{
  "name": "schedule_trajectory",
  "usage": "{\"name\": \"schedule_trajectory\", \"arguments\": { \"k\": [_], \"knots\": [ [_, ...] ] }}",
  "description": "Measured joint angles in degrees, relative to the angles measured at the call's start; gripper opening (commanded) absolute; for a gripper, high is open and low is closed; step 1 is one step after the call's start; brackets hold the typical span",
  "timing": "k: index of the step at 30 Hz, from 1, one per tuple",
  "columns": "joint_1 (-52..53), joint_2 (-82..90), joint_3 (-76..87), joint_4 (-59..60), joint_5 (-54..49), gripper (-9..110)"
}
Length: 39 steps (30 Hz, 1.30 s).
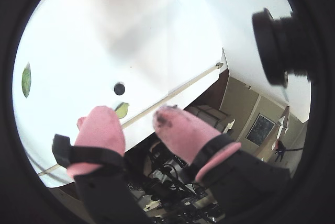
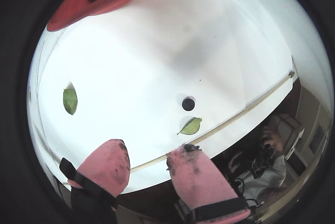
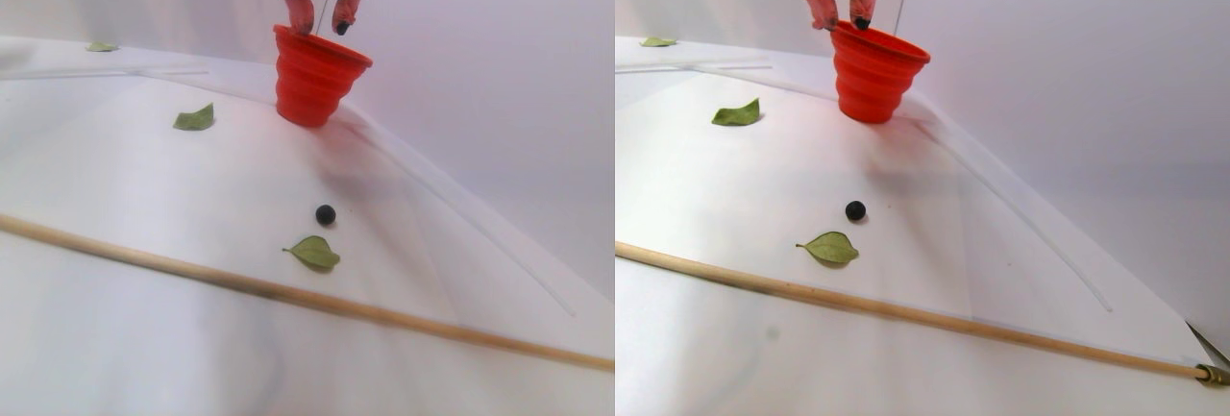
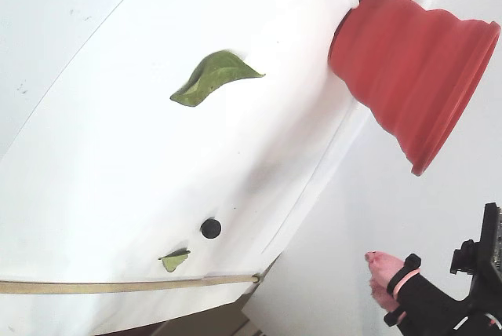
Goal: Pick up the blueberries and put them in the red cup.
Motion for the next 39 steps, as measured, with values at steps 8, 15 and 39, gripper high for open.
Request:
{"name": "schedule_trajectory", "arguments": {
  "k": [8,15,39],
  "knots": [
    [0.70,6.33,8.00,-0.88,0.79,14],
    [4.04,6.94,12.92,-3.87,0.79,13],
    [9.76,3.96,30.85,-30.67,6.77,14]
  ]
}}
